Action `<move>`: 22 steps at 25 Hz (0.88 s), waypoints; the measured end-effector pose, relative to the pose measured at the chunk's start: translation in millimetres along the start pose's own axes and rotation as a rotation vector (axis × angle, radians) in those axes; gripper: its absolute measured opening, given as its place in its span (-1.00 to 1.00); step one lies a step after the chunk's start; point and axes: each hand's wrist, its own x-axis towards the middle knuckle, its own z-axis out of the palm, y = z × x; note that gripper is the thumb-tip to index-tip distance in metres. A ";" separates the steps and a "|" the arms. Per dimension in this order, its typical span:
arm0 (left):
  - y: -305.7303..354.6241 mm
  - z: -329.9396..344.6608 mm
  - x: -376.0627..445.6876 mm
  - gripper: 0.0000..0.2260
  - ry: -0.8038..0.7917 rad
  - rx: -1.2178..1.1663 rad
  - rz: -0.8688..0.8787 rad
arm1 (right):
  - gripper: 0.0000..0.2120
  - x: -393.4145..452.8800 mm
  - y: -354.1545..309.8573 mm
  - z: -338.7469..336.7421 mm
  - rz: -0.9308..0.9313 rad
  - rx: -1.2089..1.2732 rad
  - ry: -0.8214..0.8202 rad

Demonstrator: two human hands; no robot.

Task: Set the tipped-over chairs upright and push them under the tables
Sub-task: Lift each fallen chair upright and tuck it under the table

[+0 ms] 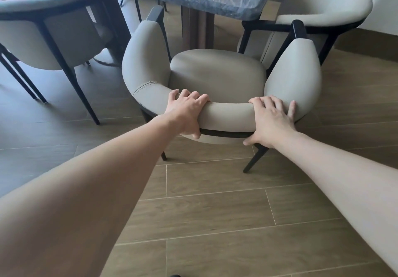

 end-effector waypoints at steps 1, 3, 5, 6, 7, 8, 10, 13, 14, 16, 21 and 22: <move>-2.1 -3.7 10.3 -0.15 -0.003 0.004 0.006 | 0.11 8.9 1.2 -2.2 0.003 0.006 0.011; -5.8 -10.4 30.3 -0.16 -0.024 0.004 0.014 | 0.09 27.0 2.8 -8.7 0.011 0.012 -0.008; -10.4 -16.8 47.8 -0.17 -0.042 0.009 0.016 | 0.07 46.4 3.3 -15.1 0.020 0.030 -0.037; -11.9 -19.4 55.7 -0.18 -0.049 0.009 0.018 | 0.07 54.1 4.4 -18.1 0.027 0.045 -0.049; -13.5 -21.1 63.2 -0.19 -0.055 0.006 0.020 | 0.06 60.9 5.8 -20.4 0.035 0.059 -0.060; -15.7 -22.6 70.1 -0.19 -0.056 0.007 0.026 | 0.05 67.4 7.2 -21.4 0.039 0.071 -0.069; -20.6 -22.4 79.6 -0.19 -0.056 0.017 0.044 | 0.05 75.7 8.0 -20.4 0.037 0.080 -0.072; -23.2 -21.1 82.3 -0.20 -0.054 0.025 0.057 | 0.05 75.9 8.0 -21.7 0.045 0.073 -0.085; -22.9 -21.4 82.5 -0.20 -0.055 0.030 0.057 | 0.05 75.3 7.8 -22.3 0.049 0.071 -0.088; -23.1 -22.0 82.9 -0.20 -0.064 0.024 0.054 | 0.05 74.6 5.9 -24.0 0.056 0.063 -0.097; -23.4 -20.0 83.2 -0.17 -0.065 -0.002 0.059 | 0.07 74.6 4.9 -21.8 0.069 0.051 -0.100; -23.3 -20.4 84.2 -0.16 -0.070 -0.006 0.058 | 0.07 75.2 4.9 -23.4 0.075 0.048 -0.110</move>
